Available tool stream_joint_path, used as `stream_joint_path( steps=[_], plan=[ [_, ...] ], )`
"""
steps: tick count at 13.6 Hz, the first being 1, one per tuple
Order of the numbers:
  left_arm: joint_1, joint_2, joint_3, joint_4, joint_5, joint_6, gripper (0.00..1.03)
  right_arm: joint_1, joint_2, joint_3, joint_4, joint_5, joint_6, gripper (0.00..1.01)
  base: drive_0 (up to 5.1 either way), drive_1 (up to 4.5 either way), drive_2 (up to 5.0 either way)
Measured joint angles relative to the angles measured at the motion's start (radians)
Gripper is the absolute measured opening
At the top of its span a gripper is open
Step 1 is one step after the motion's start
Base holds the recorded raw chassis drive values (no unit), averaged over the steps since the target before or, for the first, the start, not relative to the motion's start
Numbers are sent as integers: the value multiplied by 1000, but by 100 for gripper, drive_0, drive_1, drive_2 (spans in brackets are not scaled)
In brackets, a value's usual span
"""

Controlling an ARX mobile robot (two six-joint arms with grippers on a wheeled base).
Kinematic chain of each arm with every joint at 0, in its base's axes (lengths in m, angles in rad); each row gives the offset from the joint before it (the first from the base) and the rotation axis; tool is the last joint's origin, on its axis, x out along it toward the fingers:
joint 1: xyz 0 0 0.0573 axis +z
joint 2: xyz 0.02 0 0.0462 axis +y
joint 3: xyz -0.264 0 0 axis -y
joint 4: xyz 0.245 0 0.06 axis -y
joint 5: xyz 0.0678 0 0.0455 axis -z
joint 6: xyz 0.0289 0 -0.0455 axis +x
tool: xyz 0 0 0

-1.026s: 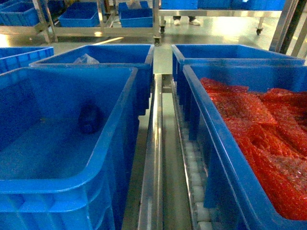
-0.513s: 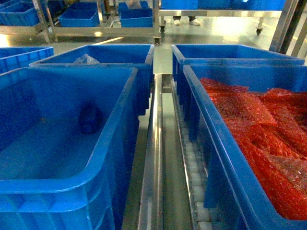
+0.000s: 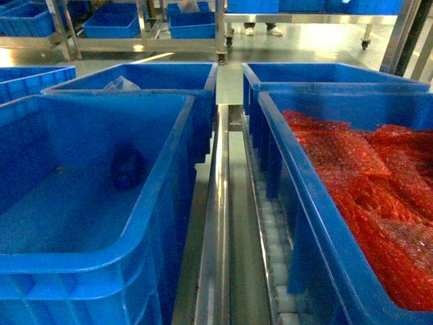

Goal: Pick blue part to blue bin on bottom shelf

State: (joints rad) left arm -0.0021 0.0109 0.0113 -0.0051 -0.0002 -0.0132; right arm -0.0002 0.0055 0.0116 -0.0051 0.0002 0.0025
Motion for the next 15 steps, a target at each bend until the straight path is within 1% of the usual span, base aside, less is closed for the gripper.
stream_joint_path(
  steps=[15],
  plan=[
    [0,0,0,0,0,0,98,0,0,0,0,0,0,98,0,0,0]
  ],
)
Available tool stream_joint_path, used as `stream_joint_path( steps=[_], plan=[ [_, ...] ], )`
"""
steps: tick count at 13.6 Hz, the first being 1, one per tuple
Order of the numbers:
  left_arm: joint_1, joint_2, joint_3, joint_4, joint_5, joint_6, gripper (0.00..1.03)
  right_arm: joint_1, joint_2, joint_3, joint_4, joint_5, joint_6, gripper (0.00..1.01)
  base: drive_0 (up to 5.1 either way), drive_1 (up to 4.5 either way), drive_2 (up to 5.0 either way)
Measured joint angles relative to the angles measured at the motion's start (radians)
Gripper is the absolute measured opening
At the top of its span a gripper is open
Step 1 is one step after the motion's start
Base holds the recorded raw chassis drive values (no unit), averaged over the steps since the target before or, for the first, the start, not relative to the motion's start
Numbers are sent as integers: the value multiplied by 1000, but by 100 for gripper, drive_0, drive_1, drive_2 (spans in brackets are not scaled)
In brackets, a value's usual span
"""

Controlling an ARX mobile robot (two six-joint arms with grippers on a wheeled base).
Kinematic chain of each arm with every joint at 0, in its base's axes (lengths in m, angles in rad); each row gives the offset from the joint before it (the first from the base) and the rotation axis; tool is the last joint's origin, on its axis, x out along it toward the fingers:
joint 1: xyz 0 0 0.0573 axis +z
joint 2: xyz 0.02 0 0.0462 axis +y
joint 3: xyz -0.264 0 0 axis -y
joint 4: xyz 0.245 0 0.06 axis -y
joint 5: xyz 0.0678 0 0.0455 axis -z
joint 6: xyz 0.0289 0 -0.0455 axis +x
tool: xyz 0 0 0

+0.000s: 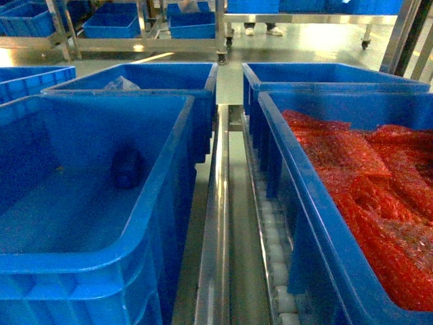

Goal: Pick blue part to blue bin on bottom shelf

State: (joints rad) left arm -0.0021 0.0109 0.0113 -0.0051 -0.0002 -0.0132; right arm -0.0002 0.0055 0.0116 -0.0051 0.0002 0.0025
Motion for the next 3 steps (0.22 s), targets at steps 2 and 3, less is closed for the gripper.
stream_joint_path(
  steps=[2,3],
  plan=[
    [0,0,0,0,0,0,98,0,0,0,0,0,0,98,0,0,0],
    [0,0,0,0,0,0,98,0,0,0,0,0,0,98,0,0,0]
  ],
)
